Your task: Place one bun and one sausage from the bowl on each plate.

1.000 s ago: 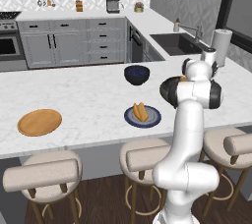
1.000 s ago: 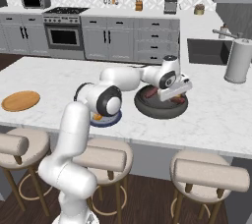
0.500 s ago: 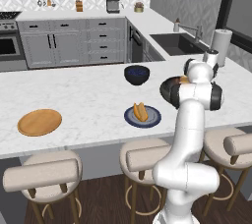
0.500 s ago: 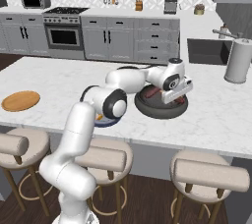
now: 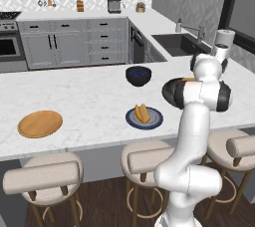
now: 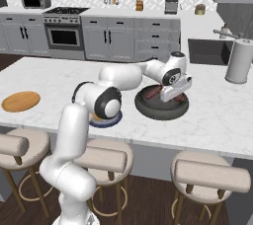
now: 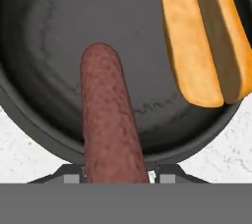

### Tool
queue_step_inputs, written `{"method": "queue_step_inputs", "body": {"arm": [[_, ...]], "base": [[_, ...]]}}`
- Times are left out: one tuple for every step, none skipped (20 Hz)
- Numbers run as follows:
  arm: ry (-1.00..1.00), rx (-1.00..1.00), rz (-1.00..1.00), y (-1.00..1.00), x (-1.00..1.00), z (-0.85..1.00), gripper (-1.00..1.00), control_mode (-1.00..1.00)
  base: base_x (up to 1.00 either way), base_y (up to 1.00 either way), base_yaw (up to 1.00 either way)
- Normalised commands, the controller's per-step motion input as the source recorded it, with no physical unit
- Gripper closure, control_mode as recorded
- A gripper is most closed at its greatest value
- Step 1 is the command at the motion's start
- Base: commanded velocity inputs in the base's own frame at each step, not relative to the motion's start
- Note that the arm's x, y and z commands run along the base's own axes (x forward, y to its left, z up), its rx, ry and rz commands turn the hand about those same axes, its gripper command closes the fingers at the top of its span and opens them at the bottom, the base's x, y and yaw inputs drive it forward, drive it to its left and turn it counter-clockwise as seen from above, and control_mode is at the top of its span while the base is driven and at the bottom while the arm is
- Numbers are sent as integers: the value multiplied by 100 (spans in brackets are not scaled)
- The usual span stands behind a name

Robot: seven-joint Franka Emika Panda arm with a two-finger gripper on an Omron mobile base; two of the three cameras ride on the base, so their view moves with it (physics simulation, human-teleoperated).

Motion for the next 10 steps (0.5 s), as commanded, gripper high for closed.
{"method": "queue_step_inputs", "body": {"arm": [[-5,-5,0,84,-72,33,100,-100],[-6,-5,0,89,-68,28,100,-100],[-7,-4,0,89,-64,27,100,-100],[-9,-1,0,80,-59,31,100,-100],[-9,0,-2,80,-54,31,100,-100],[-8,0,-7,84,-51,27,100,-100],[-5,0,-11,76,-49,28,100,-100],[-6,0,-13,77,-49,26,100,-100],[-9,2,-15,78,-54,24,100,-100],[-11,3,-17,81,-59,21,100,-100]], "base": [[0,0,0],[0,0,0],[0,0,0],[0,0,0],[0,0,0],[0,0,0],[0,0,0],[0,0,0],[0,0,0],[0,0,0]]}}
